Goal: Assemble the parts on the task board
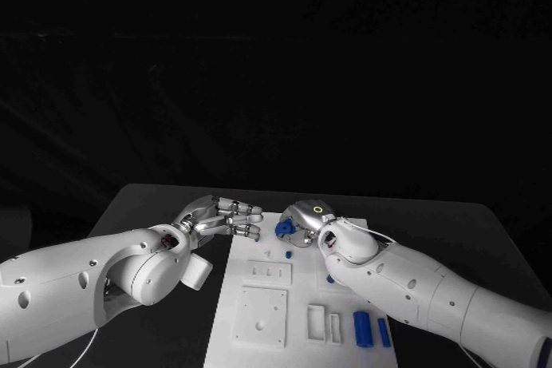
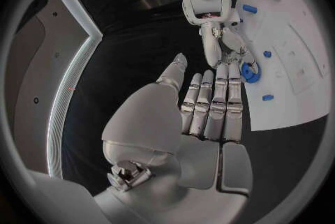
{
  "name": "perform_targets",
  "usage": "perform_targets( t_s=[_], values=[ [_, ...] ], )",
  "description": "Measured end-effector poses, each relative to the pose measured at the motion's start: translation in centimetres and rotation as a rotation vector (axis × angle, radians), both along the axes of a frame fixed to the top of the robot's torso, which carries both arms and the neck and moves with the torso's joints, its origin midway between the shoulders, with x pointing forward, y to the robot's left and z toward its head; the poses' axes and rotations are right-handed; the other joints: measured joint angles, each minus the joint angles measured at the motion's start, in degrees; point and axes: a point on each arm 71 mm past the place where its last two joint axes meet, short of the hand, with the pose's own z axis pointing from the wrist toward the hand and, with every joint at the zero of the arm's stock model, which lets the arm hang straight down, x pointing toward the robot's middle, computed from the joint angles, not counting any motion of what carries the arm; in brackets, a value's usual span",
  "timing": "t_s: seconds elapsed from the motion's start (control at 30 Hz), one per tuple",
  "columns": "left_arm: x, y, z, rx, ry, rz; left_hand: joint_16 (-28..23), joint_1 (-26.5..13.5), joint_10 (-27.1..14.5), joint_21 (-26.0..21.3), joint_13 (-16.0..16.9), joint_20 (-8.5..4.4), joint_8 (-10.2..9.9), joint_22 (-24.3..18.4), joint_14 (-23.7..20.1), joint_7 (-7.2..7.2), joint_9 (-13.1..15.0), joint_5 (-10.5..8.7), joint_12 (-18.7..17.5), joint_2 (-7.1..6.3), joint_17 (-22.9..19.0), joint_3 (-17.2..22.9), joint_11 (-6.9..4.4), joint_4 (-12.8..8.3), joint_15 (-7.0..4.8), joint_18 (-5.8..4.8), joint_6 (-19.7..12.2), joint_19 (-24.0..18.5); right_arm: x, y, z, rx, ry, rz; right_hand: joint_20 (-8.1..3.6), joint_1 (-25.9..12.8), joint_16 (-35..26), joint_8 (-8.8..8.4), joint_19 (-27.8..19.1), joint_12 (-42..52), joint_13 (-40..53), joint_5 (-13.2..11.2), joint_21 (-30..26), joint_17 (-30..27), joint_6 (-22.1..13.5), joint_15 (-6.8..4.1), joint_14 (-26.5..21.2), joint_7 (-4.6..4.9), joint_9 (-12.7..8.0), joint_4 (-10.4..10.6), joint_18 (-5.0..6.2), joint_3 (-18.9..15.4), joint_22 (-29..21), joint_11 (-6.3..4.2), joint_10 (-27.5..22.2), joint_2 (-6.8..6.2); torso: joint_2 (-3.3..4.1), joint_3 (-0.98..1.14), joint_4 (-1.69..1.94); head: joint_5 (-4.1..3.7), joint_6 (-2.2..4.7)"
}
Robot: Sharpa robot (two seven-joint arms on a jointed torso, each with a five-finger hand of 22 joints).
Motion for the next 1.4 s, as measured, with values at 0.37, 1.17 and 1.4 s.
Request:
perform_targets(
  t_s=[0.37,1.17,1.4],
  values=[
    [0.0,0.0,0.0,0.002,-0.001,0.000,0.0,0.0,0.0,0.0,0.0,0.00,0.0,0.0,0.0,0.00,0.0,0.00,0.0,0.00,0.0,0.0,0.00,0.0,0.00,0.00,0.0,0.0,-0.2,-0.4,-0.1,0.019,0.000,-0.002,0.00,0.0,-0.3,-0.29,0.0,-0.8,-1.2,0.0,-0.2,-0.2,0.5,0.00,0.0,-0.02,0.1,-0.3,0.00,1.3,0.0,0.01,-0.4,0.00,0.01,0.03,0.03,-0.32,-0.14],
    [0.0,0.2,0.0,0.003,-0.001,0.001,0.0,0.0,-0.2,0.0,0.0,0.00,0.0,0.0,0.0,0.00,0.0,0.00,0.0,0.00,0.0,0.0,-0.20,0.0,0.00,0.00,0.0,0.0,-1.0,-0.5,-0.7,0.040,0.015,0.012,0.00,0.0,-0.8,-0.31,0.0,-4.8,-5.5,0.0,-0.7,-0.7,0.7,0.00,0.0,-0.24,0.1,-0.7,0.00,1.4,0.0,-0.19,-1.2,-0.01,0.01,0.00,0.09,-0.45,-0.41],
    [0.0,0.2,0.0,0.004,-0.001,0.002,0.0,0.0,-0.2,0.0,0.0,0.00,0.0,0.0,0.0,0.00,0.0,0.00,0.0,0.00,0.0,0.0,-0.20,0.0,0.00,0.00,0.0,0.0,-1.0,-0.5,-0.7,0.042,0.017,0.013,0.00,0.0,-0.8,-0.32,0.0,-4.8,-5.6,0.0,-0.7,-0.7,0.7,0.00,0.0,-0.24,0.1,-0.8,0.00,1.3,0.0,-0.19,-1.2,-0.01,0.01,-0.01,0.14,-0.53,-0.43]
  ],
)
